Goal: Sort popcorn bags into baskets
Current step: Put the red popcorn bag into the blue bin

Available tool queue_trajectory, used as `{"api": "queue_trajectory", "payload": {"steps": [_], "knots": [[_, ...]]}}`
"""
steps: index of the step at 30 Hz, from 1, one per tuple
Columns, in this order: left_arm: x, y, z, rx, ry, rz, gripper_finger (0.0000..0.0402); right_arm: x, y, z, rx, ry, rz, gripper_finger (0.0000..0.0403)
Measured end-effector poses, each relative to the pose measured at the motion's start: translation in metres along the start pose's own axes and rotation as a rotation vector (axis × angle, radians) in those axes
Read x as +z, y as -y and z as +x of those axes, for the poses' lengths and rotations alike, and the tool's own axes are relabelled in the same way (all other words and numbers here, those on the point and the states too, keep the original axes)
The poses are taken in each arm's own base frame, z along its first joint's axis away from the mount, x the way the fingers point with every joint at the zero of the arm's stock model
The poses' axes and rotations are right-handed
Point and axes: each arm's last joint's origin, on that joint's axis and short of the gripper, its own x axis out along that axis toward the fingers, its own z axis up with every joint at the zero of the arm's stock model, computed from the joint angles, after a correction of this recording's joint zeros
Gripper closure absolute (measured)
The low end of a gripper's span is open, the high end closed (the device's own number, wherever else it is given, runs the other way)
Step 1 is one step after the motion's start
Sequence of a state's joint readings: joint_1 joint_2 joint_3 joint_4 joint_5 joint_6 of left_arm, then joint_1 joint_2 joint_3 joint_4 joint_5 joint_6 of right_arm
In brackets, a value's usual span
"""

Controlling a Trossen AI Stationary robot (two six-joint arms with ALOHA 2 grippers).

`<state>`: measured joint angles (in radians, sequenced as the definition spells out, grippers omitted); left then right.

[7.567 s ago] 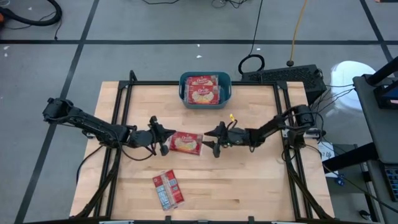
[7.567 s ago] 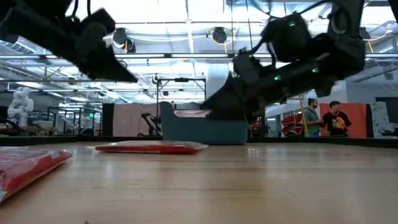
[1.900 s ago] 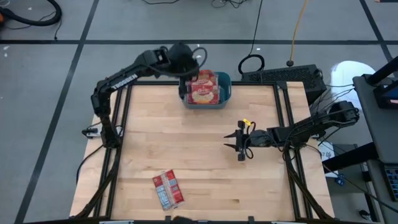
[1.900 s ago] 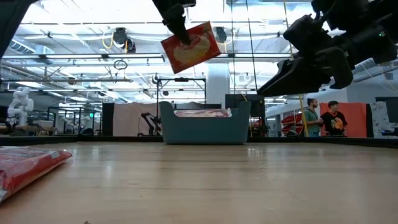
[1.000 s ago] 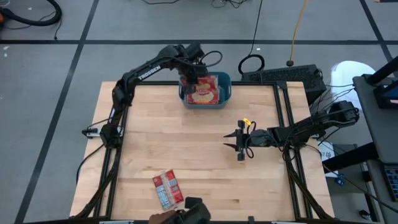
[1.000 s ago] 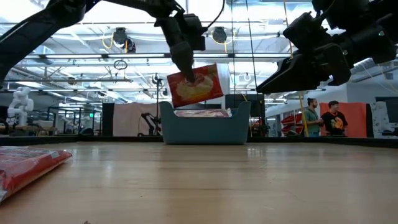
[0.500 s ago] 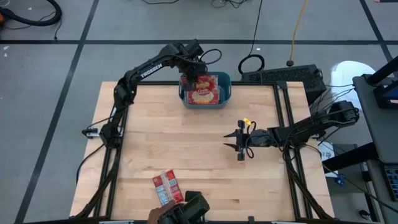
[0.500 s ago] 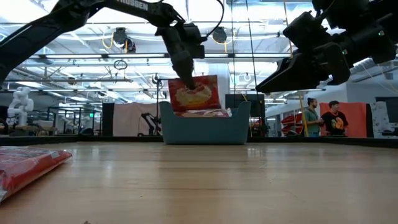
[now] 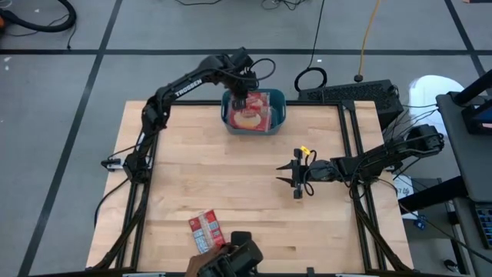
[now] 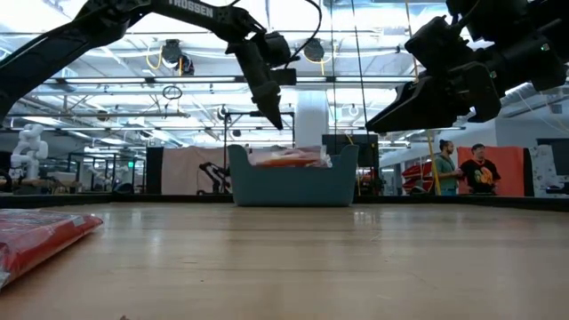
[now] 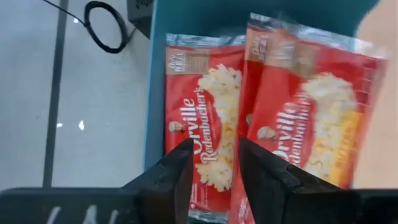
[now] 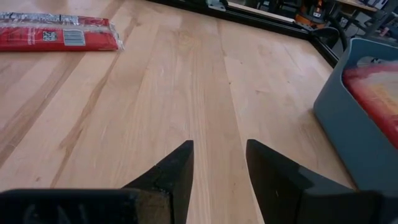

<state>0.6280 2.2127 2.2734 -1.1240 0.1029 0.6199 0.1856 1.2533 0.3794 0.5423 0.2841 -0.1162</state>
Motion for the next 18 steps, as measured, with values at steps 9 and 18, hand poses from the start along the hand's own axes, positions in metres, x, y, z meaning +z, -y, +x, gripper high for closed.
{"api": "queue_trajectory", "payload": {"steps": [9, 18], "knots": [[0.010, 0.015, 0.002, -0.041, 0.021, -0.008, 0.0272, 0.000, 0.000, 0.000, 0.000, 0.000, 0.000, 0.0263], [0.017, 0.070, 0.018, -0.275, -0.066, 0.064, 0.0312, -0.006, 0.011, 0.011, -0.139, -0.019, -0.084, 0.0264]]}}
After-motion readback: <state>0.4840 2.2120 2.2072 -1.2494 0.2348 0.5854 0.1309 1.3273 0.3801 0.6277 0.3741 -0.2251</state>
